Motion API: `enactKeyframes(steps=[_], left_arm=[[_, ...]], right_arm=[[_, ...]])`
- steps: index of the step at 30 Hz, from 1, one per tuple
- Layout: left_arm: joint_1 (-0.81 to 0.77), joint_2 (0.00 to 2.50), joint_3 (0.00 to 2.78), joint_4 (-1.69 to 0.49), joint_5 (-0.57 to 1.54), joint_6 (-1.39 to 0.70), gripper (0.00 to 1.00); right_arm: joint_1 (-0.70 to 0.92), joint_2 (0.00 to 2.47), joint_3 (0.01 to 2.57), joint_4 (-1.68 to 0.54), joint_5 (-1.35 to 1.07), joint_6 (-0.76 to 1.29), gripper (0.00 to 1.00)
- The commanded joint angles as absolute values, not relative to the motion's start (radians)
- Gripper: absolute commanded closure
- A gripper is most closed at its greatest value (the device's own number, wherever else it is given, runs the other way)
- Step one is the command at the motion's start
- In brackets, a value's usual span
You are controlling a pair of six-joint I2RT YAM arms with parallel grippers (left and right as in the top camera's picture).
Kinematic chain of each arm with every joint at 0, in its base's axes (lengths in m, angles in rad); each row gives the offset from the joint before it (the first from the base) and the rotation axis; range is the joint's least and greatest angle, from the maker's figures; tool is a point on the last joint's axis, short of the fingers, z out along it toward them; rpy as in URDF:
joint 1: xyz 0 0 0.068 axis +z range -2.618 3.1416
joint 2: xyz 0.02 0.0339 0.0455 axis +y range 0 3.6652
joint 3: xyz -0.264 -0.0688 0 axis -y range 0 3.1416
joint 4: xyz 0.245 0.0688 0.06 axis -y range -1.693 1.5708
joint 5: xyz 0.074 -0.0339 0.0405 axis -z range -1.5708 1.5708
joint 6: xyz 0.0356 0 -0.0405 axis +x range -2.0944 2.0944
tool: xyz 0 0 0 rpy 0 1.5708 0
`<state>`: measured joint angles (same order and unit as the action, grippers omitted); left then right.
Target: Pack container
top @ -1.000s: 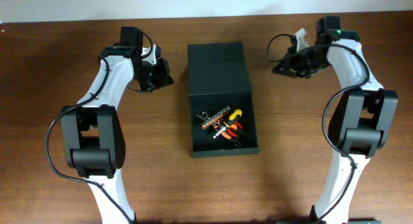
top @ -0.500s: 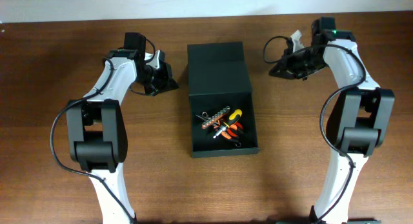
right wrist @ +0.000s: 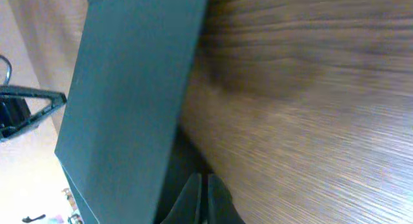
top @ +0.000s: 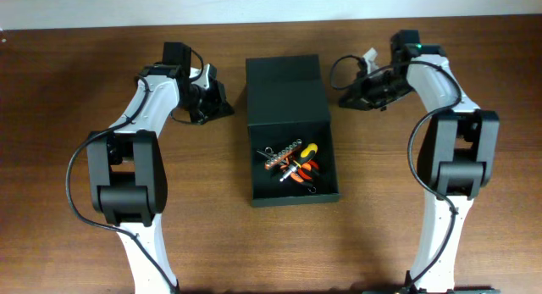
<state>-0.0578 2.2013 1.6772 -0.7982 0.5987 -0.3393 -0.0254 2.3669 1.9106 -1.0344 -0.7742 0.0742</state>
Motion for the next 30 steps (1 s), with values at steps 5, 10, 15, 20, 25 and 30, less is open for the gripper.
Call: enactKeyframes(steps=[5, 10, 15, 20, 25, 30], left_arm=[[-0.052, 2.265, 1.670, -0.793, 0.657, -0.328, 0.98], [-0.057, 2.286, 1.670, -0.796, 0.659, -0.328, 0.98], [-0.067, 2.287, 1.670, -0.787, 0.659, -0.328, 0.98], [-0.074, 2.287, 1.670, -0.785, 0.659, -0.328, 0.98], [-0.084, 2.287, 1.670, -0.785, 0.659, -0.328, 0.98], [-0.111, 2.287, 1.670, -0.785, 0.659, -0.328, 0.98]], right_arm=[[0.015, 2.380, 1.907, -1.017, -0.805, 0.088, 0.96], [0.015, 2.380, 1.907, -1.013, -0.804, 0.091, 0.96], [0.015, 2.380, 1.907, -1.001, -0.797, 0.091, 0.96], [0.013, 2.380, 1.907, -0.988, -0.715, 0.140, 0.96], [0.011, 2.386, 1.907, -0.971, -0.709, 0.141, 0.96], [0.011, 2.438, 1.907, -0.971, -0.730, 0.151, 0.96]])
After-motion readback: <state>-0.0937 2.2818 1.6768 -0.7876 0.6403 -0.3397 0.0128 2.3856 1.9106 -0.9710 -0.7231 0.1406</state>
